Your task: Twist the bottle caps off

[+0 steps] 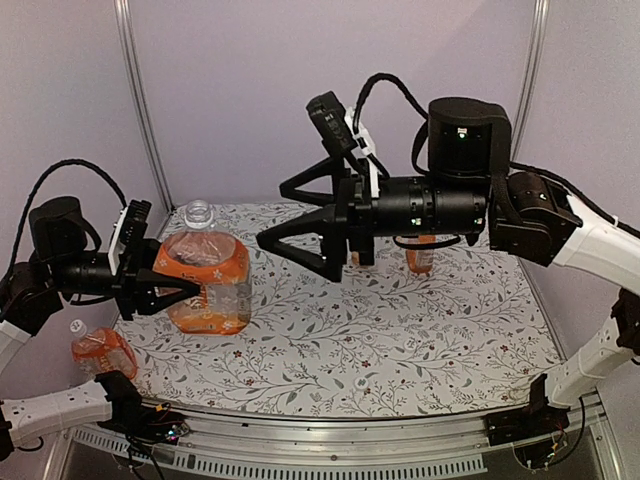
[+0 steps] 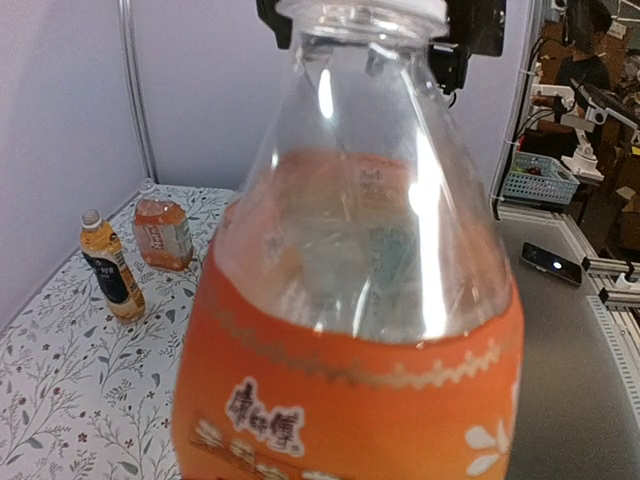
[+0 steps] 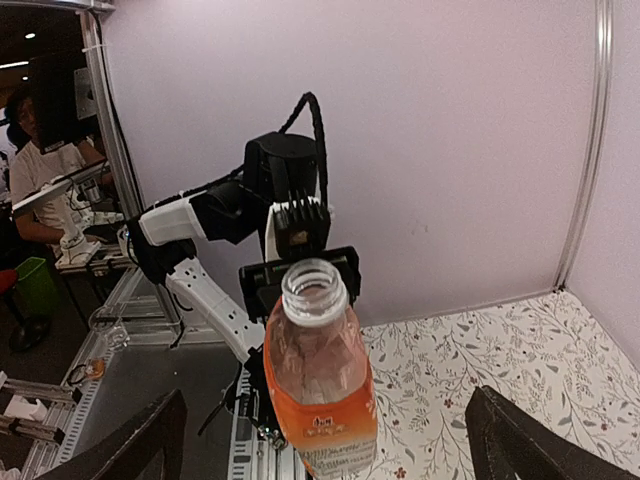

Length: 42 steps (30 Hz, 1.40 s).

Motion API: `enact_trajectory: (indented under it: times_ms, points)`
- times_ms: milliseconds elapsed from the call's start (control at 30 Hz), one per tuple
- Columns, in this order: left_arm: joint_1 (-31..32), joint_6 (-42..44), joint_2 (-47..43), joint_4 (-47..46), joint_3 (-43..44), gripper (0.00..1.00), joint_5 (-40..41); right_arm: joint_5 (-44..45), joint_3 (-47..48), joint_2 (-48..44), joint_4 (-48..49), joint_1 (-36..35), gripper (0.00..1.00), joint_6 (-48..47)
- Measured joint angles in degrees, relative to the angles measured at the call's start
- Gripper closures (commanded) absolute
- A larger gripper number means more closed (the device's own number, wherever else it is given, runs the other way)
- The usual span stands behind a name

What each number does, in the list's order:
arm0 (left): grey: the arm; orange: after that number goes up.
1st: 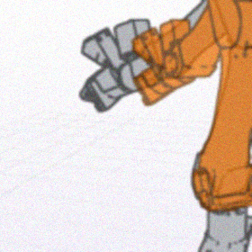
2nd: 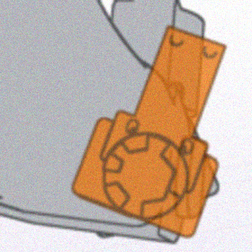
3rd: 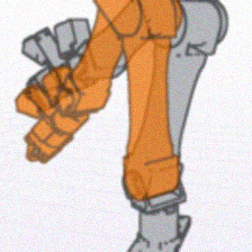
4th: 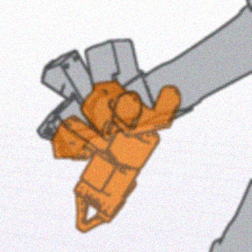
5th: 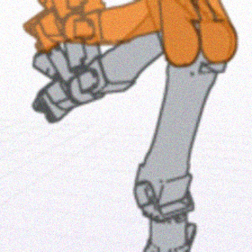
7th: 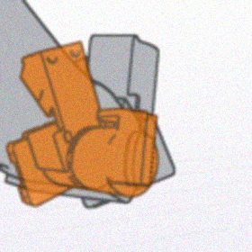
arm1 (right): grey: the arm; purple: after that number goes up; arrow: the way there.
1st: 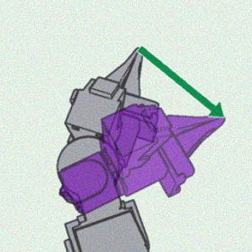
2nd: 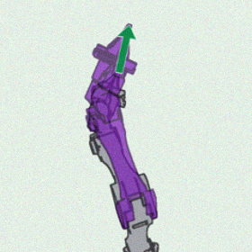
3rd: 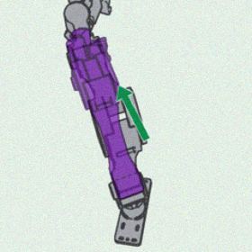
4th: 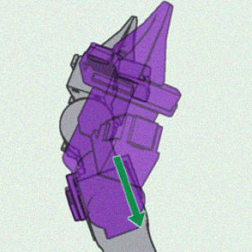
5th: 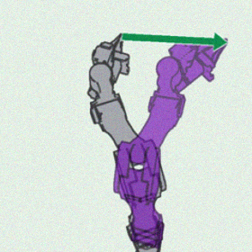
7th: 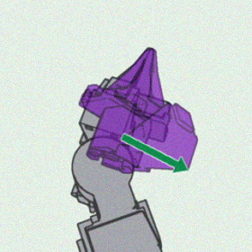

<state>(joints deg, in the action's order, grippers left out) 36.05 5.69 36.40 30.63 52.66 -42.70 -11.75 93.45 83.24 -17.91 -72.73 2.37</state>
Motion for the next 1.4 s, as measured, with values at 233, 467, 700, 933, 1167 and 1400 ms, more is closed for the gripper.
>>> enact_trajectory:
  times_ms: [233,467,700,933,1167,1400]
  points:
    - [0.0,0.0,0.0,-0.4,0.0,0.83,-1.9,-5.7,11.4,13.6,10.4,-0.4,0.22,0.3]
    - [0.2,0.2,0.6,-0.4,0.0,0.83,-1.9,-8.7,13.2,19.6,10.6,-0.5,0.48,3.1]
    - [0.7,-1.0,1.9,-0.5,0.0,0.8,-2.5,-10.9,14.6,20.1,9.3,-0.5,1.0,3.0]
    - [0.8,-1.5,1.8,-2.1,-0.7,0.0,-0.5,-9.7,13.1,19.3,7.4,0.6,1.0,4.3]
    - [0.0,-3.5,-0.1,-6.2,-6.4,0.0,10.5,9.8,-5.2,7.0,-0.2,8.2,1.0,9.3]
    - [-0.4,-4.9,0.1,-11.7,-14.6,0.0,20.5,36.7,-20.5,-16.7,-12.2,21.5,1.0,12.6]
